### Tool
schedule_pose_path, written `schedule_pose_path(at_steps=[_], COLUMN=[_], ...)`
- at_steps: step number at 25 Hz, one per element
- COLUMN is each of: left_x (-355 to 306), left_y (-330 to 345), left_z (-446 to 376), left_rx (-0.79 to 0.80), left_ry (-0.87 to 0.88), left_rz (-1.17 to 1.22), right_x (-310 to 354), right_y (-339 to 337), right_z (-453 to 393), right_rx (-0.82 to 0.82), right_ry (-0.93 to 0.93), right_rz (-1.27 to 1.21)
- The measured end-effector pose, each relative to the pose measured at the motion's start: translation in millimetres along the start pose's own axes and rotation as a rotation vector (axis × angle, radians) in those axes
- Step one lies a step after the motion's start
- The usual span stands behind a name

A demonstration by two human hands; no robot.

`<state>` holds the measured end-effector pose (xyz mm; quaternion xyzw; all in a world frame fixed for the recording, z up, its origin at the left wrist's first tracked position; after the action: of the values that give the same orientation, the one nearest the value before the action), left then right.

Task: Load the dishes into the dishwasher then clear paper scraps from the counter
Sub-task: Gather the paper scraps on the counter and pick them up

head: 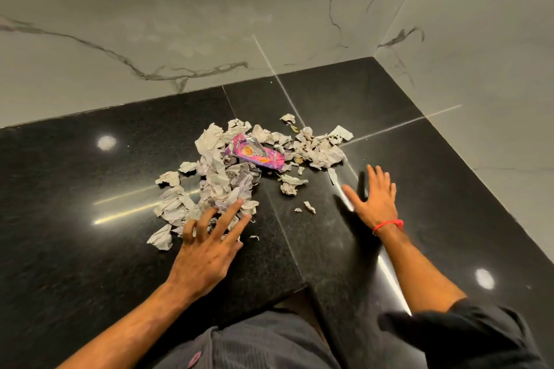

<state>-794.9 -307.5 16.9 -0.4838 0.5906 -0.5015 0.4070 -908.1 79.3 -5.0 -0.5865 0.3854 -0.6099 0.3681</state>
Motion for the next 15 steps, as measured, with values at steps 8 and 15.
schedule_pose_path(at_steps=[8,15], left_x=[-41.0,-35.5], left_y=[-10.0,2.8], left_z=[-27.9,-41.6], left_rx=[0.008,0.124], left_ry=[-0.017,-0.105], left_rz=[-0.056,-0.174], right_x=[207.5,104.2], right_y=[83.5,-11.9], right_z=[48.8,-59.9], right_rx=[0.199,-0.393], right_ry=[-0.354,-0.337], right_rz=[-0.606,-0.475])
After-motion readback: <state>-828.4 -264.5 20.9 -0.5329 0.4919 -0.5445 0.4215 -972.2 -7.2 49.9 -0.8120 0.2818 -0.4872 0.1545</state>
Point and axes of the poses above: each hand's wrist, its own z-axis away from the middle knuckle, its own y-axis out of the palm, x = y × z, the point moved 5 cm from there along -z, towards the middle knuckle, and after that the axes turned 11 degrees about -y, right-handed, at the moved point
